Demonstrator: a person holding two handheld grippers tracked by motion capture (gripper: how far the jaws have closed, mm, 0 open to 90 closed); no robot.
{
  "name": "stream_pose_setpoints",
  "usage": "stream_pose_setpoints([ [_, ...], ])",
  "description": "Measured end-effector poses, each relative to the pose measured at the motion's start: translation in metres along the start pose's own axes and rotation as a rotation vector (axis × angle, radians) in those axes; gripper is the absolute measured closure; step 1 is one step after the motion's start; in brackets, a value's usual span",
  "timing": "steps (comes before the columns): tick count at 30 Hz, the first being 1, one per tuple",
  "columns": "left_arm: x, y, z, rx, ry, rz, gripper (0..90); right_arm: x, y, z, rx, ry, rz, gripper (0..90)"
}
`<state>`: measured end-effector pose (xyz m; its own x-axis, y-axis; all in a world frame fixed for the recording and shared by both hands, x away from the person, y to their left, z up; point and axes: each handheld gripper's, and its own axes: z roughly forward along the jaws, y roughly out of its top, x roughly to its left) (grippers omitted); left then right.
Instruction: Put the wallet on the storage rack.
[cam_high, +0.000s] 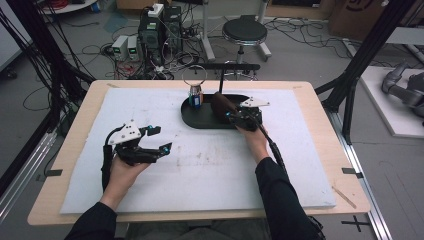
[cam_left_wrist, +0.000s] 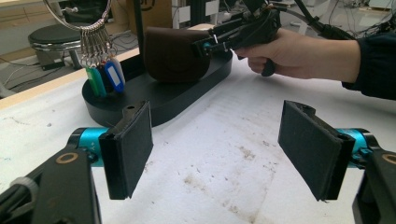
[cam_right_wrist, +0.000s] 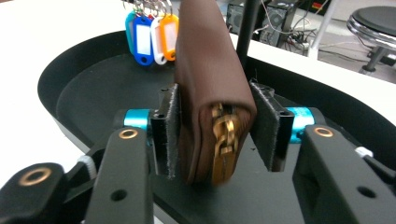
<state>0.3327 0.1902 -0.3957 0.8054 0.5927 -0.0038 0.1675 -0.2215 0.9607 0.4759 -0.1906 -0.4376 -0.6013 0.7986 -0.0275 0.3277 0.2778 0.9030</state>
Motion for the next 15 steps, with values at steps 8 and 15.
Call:
stream_pose_setpoints([
  [8, 0.001, 0.000, 0.000, 0.001, -0.002, 0.002, 26.1, -0.002, 0.004, -0.007, 0.012, -0.032, -0.013, 40.9],
  [15, 0.004, 0.001, 0.002, 0.000, 0.005, -0.004, 26.2, -0.007, 0.014, -0.027, 0.025, -0.004, 0.011, 31.8],
])
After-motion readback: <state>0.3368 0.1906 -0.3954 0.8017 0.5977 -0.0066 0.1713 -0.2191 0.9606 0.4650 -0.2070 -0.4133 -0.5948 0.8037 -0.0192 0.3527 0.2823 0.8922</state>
